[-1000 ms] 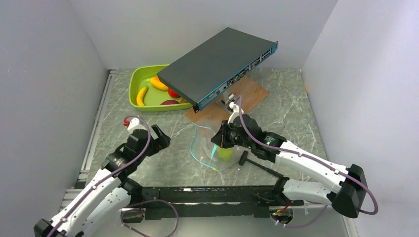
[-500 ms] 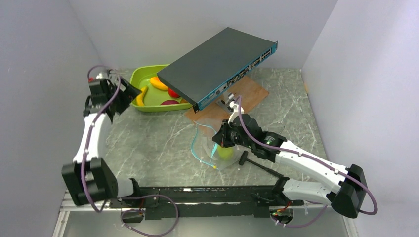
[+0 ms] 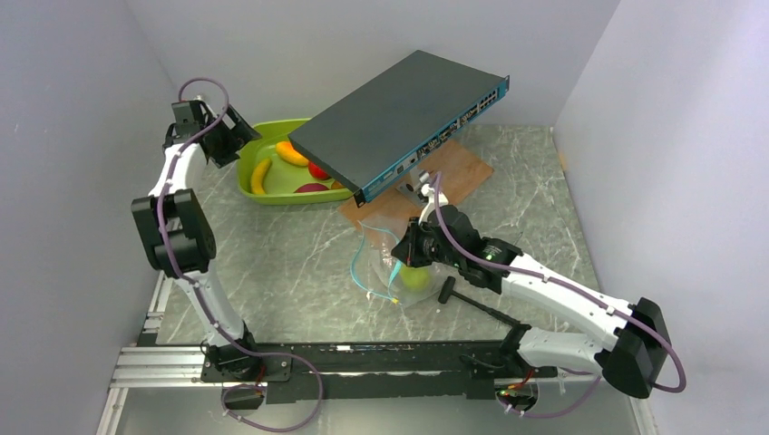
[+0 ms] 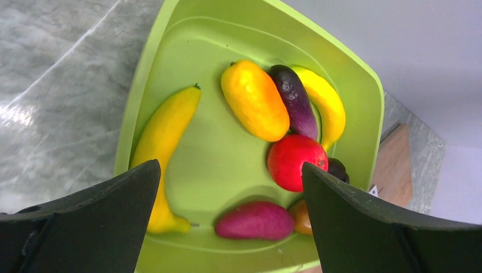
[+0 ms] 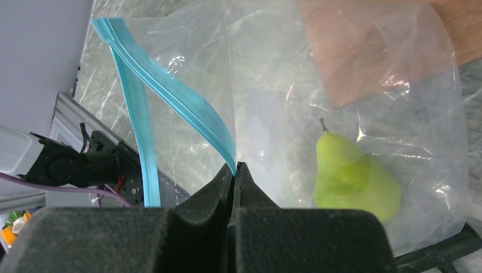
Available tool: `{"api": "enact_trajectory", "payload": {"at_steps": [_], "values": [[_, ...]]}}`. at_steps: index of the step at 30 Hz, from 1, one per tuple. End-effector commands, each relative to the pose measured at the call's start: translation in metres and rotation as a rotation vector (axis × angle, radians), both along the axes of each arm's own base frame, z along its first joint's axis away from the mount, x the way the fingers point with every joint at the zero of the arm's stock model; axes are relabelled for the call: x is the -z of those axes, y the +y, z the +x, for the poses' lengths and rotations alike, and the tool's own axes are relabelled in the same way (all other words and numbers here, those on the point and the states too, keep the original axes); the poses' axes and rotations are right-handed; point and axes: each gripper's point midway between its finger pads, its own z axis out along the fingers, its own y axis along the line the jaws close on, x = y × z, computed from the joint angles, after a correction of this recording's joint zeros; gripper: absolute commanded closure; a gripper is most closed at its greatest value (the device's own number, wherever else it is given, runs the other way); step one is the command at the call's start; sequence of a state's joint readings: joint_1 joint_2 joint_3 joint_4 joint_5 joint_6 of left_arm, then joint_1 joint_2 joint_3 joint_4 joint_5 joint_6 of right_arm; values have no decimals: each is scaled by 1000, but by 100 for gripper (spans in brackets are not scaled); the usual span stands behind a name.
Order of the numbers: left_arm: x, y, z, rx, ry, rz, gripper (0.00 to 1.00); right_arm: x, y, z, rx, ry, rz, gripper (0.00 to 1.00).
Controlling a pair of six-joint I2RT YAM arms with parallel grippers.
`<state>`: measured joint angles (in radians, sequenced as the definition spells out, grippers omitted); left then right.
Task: Place the food in the zip-top bag and seal the zipper
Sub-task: Pick up the fake fruit from the bin.
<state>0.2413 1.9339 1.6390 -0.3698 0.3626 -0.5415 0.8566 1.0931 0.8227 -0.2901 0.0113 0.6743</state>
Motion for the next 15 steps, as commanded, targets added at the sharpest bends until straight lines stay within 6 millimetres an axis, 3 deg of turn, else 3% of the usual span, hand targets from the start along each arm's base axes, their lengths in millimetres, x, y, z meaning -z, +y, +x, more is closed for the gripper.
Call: {"api": "enact_trajectory", "payload": {"at_steps": [1, 5, 10, 15], "values": [[-8, -16, 31, 102, -78, -38, 3, -9, 6, 8, -19, -25, 27, 100], [3, -35, 52, 113, -107, -166, 12, -7, 8, 12, -20, -21, 28, 100], [23, -57, 75, 36, -87, -235, 11, -4, 9, 14, -14, -14, 20, 100], [53, -65, 75, -262, -5, -433, 8, -3, 7, 15, -7, -13, 15, 100]]}}
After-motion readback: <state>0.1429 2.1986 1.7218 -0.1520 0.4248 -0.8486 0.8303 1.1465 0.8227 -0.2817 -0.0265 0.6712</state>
